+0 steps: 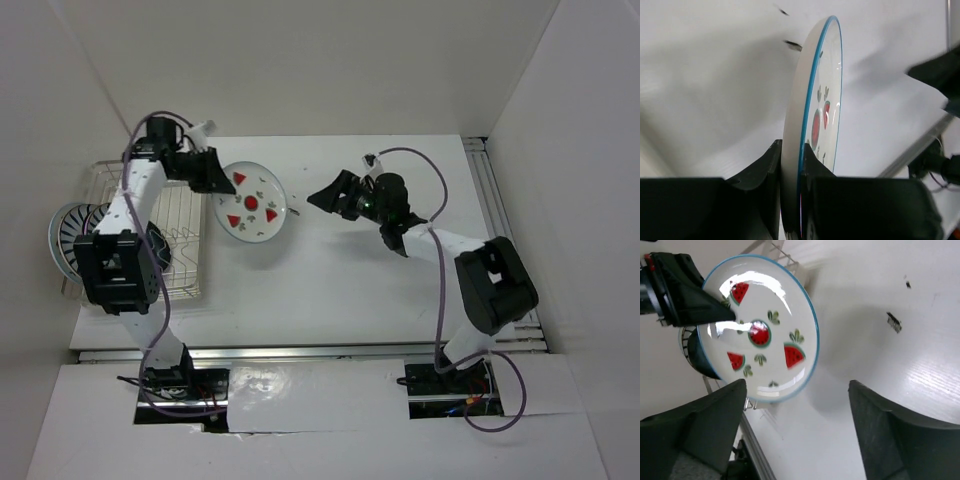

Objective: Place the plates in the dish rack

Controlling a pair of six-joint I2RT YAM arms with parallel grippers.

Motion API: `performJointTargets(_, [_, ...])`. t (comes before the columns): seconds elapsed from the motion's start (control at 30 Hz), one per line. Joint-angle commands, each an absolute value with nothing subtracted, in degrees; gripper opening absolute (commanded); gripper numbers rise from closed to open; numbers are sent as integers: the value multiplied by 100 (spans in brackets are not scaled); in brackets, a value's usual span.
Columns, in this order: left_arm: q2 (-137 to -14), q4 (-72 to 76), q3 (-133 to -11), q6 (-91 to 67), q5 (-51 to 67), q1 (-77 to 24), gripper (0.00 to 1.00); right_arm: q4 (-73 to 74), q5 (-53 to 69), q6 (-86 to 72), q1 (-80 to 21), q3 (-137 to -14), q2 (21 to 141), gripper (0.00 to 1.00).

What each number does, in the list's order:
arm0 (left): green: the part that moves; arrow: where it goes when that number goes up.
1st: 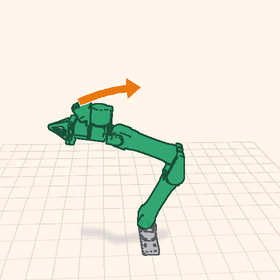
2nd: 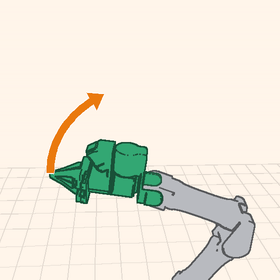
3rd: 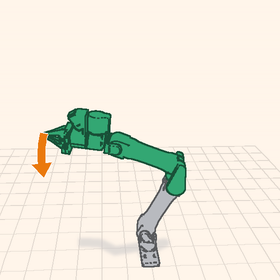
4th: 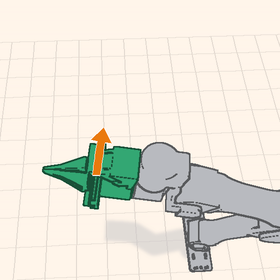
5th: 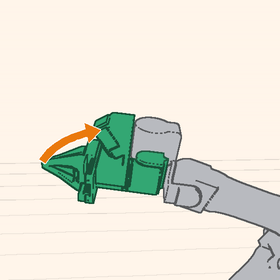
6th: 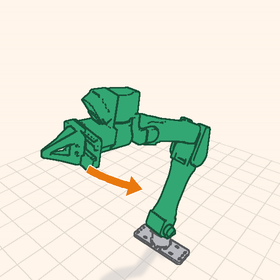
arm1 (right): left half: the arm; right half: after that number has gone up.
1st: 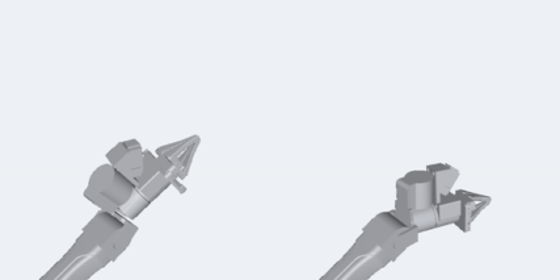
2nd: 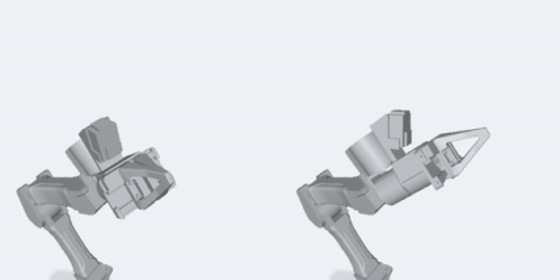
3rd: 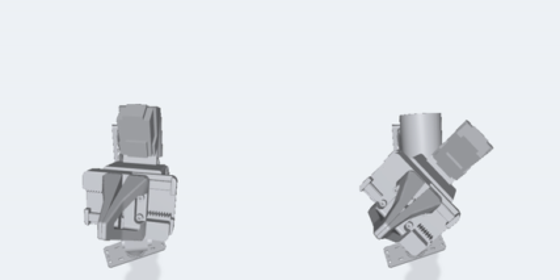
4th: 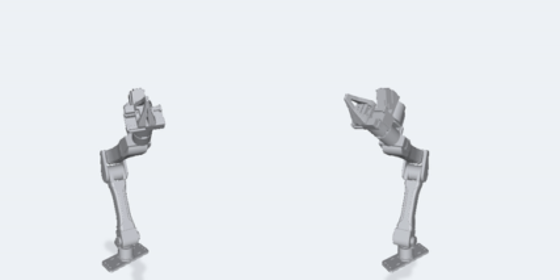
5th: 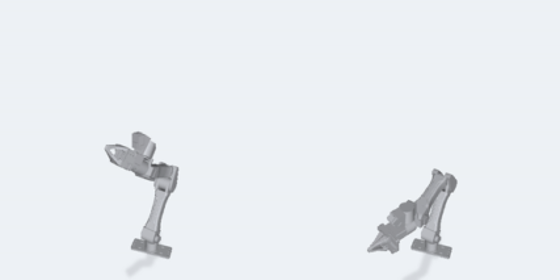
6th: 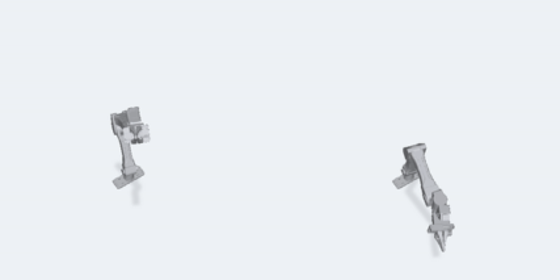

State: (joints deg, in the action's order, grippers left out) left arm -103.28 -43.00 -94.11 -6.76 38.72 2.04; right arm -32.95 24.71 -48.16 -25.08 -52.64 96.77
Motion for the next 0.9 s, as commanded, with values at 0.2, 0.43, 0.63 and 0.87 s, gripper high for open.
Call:
performJointTargets(0.2, [-8965,-5237,-11091,333,3332,2089,0,-1187,619,-3015,-3058,-4906,7833,99])
performJointTargets(0.43, [-8798,-5537,-11479,1002,2621,2865,0,-967,-193,-2953,-3120,-4149,7427,99])
performJointTargets(0.63, [-8211,-5266,-10672,1380,1874,2927,0,-1072,-255,-2953,-3120,-4008,7575,99])
performJointTargets(0.87, [-7981,-5089,-10108,1328,1126,2927,0,-1072,-80,-2953,-3120,-4131,8016,99])
